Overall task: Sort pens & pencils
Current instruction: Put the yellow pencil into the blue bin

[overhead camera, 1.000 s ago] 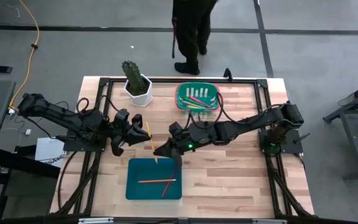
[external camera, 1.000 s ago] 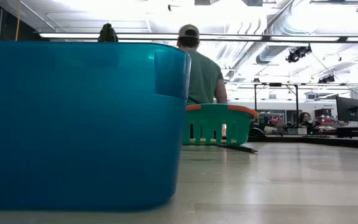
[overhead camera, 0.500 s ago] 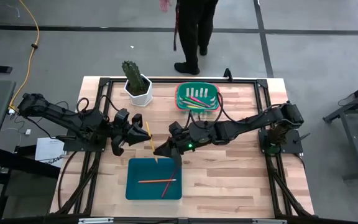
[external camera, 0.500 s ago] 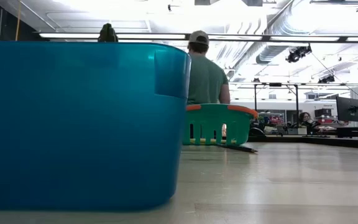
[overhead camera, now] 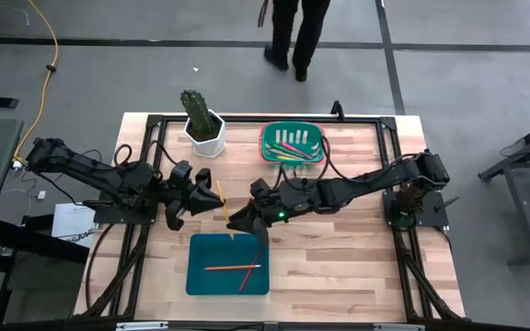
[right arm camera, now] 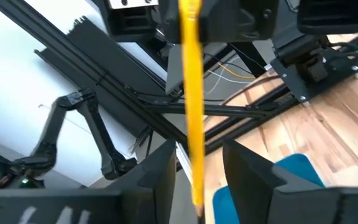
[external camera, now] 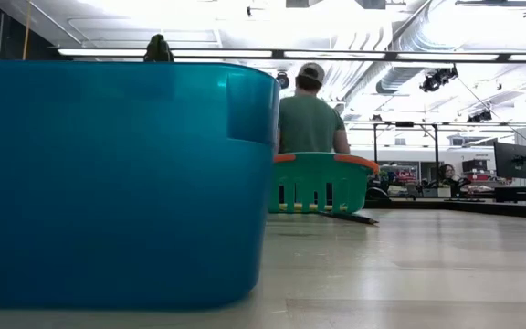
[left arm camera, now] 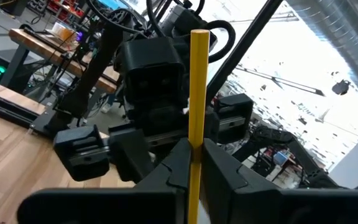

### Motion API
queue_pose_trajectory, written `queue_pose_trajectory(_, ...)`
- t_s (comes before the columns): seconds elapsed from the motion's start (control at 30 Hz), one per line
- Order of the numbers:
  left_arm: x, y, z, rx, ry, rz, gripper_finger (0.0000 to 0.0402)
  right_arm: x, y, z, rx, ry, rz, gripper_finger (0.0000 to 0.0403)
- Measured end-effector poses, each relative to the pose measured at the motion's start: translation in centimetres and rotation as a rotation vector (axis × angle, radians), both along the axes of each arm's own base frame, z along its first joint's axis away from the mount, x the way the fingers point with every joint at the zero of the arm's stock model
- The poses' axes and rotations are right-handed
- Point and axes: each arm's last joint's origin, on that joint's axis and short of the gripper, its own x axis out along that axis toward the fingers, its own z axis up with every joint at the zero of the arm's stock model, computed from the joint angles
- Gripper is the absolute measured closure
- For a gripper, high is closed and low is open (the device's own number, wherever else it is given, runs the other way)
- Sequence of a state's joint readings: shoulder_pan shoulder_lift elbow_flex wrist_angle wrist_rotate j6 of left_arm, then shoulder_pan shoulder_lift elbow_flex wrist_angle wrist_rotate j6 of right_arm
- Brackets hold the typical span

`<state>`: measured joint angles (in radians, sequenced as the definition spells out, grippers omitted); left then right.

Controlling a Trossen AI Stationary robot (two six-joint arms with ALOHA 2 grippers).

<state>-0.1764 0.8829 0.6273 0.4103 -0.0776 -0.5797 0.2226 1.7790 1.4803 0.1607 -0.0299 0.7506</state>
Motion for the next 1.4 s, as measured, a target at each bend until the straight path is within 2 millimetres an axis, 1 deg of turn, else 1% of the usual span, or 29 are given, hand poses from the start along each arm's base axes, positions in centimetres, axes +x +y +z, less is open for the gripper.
queue_pose_trajectory(0.23,0.0,-0.1,-0.3,0.009,0.028,-0.026,0.0386,0.1,-0.8,-0.5,-0.029,0.052,-0.008,0.0276)
queue_pose_trajectory(0.57,0.0,-0.3,-1.2,0.026,0.126,-0.097,0.0386,0.0,-1.0,-1.2,-0.067,0.111,-0.007,0.0276)
queue_pose_trajectory(0.7,0.0,-0.4,-1.5,0.032,0.157,-0.126,0.0388,-0.2,-1.0,-1.7,-0.070,0.164,-0.006,0.0276)
queue_pose_trajectory(0.83,-0.1,-0.5,-2.1,0.029,0.222,-0.170,0.0386,-0.7,-1.1,-2.6,-0.096,0.280,-0.023,0.0276)
queue_pose_trajectory(1.03,-0.2,-0.6,-3.1,0.036,0.327,-0.226,0.0385,-1.8,-1.5,-3.4,-0.129,0.437,-0.070,0.0276)
queue_pose_trajectory(1.4,-1.0,-0.5,-5.6,0.090,0.584,-0.251,0.0385,-2.1,-1.6,-3.7,-0.121,0.483,-0.076,0.0276)
